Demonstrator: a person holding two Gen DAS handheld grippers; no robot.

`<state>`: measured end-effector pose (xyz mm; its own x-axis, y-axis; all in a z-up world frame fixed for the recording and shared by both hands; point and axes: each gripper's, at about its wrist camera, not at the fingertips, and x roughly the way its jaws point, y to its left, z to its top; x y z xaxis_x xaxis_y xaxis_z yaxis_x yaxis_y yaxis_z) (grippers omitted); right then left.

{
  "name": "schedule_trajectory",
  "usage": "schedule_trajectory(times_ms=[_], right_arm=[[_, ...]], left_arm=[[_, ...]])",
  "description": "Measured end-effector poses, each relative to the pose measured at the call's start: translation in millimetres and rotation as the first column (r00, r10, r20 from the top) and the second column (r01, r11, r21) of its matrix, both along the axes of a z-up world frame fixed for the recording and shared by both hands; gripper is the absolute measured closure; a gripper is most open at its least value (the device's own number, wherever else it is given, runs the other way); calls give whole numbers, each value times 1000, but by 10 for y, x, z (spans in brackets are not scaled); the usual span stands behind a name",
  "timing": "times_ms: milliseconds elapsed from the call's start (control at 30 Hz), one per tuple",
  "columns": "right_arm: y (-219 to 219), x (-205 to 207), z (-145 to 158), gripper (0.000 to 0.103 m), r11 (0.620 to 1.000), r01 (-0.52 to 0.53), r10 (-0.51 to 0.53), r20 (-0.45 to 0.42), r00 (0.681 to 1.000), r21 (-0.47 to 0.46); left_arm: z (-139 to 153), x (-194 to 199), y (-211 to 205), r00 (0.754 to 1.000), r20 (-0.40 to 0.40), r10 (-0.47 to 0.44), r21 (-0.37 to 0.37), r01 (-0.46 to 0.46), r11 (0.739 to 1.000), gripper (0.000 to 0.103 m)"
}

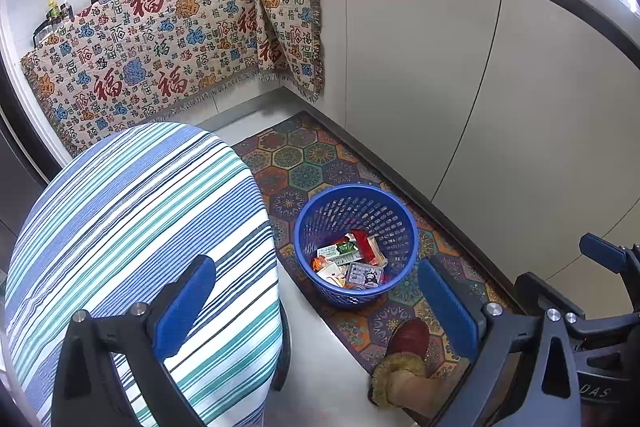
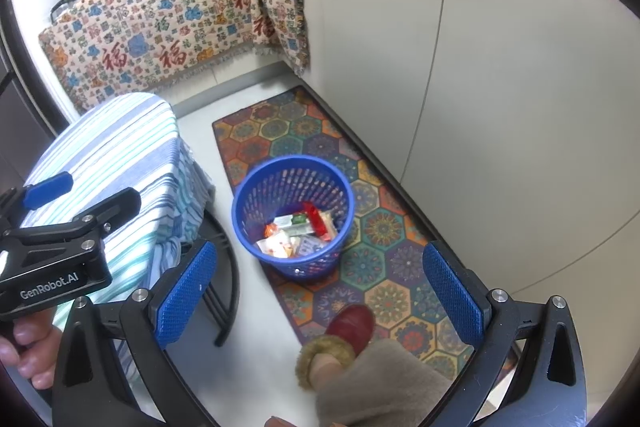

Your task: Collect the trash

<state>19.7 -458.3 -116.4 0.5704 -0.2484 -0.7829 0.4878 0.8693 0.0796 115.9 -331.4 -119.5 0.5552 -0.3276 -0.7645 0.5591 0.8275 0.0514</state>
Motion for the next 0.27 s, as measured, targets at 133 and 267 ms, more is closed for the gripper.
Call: schedule_trajectory(times_ms=[133, 267], right_arm=[[12, -1, -7, 0, 1000, 6, -6, -3, 1000, -1], [16, -1, -7, 0, 1000, 8, -8, -5, 1000, 1]], left_arm=[[-1, -3, 23, 1000, -1, 1, -12, -1, 1000, 0], [10, -26, 18, 1000, 9, -7, -10, 7, 1000, 0]])
